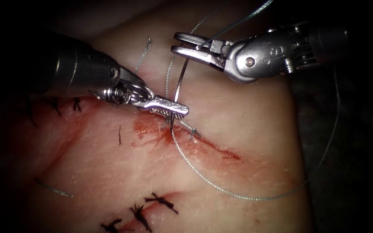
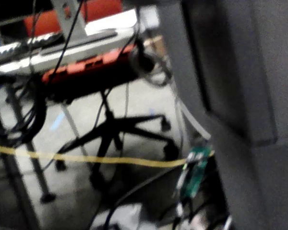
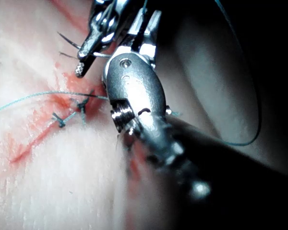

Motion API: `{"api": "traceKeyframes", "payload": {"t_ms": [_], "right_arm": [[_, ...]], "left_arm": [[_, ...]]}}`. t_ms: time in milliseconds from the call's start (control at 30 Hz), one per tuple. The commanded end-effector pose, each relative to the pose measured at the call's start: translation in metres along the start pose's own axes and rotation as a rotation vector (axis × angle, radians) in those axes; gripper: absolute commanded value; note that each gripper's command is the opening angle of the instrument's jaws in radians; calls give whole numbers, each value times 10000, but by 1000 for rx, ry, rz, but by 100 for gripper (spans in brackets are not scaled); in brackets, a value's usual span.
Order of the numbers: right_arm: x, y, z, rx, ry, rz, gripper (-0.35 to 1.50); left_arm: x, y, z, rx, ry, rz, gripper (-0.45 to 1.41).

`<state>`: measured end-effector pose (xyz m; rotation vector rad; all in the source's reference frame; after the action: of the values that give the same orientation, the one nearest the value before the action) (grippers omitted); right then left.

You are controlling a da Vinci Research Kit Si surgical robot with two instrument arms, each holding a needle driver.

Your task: Wound Closure

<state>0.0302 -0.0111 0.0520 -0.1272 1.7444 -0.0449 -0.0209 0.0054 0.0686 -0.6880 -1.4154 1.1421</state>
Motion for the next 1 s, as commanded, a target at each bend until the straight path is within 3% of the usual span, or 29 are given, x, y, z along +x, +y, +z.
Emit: {"api": "traceKeyframes", "payload": {"t_ms": [33,100,333,400,433,467,500,567,600,633,700,767,1000], "right_arm": [[-3,-1,8,1,3,0,-35],[-3,-1,7,3,4,6,-35],[-3,-1,6,10,9,13,-35],[-3,-1,5,11,10,13,-35],[-3,-1,5,12,10,14,-35],[-3,-1,5,12,10,14,-35],[-3,-1,5,12,10,20,-35],[-2,-1,5,16,12,20,-35],[-2,-2,5,9,8,20,-15],[-1,-3,7,-48,-29,19,71],[-1,-4,9,-122,-77,17,128],[-1,-2,11,-196,-120,51,141],[1,-4,3,-300,-139,314,138]], "left_arm": [[2,-5,6,-1,-1,0,46],[1,-5,6,-1,-3,0,46],[0,-4,5,-1,-11,1,21],[2,1,4,-4,-12,-3,7],[3,6,2,-9,-8,-8,-23],[4,7,2,-10,-9,-9,-37],[5,9,2,-13,-10,-10,-45],[5,9,2,-19,-10,-10,-45],[5,9,2,-25,-2,-10,-45],[7,9,2,-45,9,-10,-45],[10,8,3,-87,14,-10,-45],[12,8,4,-136,25,-9,-45],[16,6,3,-177,67,-17,-45]]}}
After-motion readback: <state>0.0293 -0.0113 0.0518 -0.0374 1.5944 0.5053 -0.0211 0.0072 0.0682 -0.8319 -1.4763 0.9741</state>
